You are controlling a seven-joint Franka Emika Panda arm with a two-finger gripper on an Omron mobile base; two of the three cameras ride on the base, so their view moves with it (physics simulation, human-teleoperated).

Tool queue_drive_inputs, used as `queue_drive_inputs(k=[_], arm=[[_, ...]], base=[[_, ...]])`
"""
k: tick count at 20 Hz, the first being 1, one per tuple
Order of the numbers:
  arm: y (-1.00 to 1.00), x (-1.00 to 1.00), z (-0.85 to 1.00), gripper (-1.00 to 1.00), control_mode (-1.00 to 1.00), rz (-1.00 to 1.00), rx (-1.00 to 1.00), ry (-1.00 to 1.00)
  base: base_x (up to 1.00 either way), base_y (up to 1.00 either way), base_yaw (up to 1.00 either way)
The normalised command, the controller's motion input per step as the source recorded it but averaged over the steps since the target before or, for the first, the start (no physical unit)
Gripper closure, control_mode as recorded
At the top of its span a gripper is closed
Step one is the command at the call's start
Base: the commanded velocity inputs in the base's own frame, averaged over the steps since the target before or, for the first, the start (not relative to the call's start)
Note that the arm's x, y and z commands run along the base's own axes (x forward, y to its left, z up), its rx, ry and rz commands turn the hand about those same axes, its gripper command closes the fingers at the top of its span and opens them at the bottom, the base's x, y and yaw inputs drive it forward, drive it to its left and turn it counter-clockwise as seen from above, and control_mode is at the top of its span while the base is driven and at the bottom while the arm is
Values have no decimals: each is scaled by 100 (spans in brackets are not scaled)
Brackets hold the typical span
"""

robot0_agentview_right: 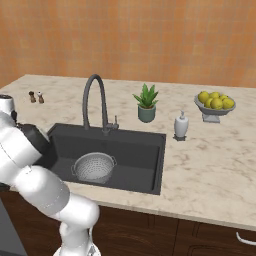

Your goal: Put the colander in the sink, put the peach in the colander, and turn on the sink faucet and pour water over the colander.

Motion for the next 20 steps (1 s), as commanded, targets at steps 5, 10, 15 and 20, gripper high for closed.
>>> queue_drive_inputs(k=[5, 10, 15, 20], arm=[[75, 14, -30, -100, -100, -12, -5, 0], [44, 28, -7, -100, -100, -22, 0, 1], [42, 27, -1, -100, -100, -27, 0, 7], [34, 7, -14, -100, -100, -22, -13, 0]], base=[[0, 0, 0], [0, 0, 0], [0, 0, 0], [0, 0, 0]])
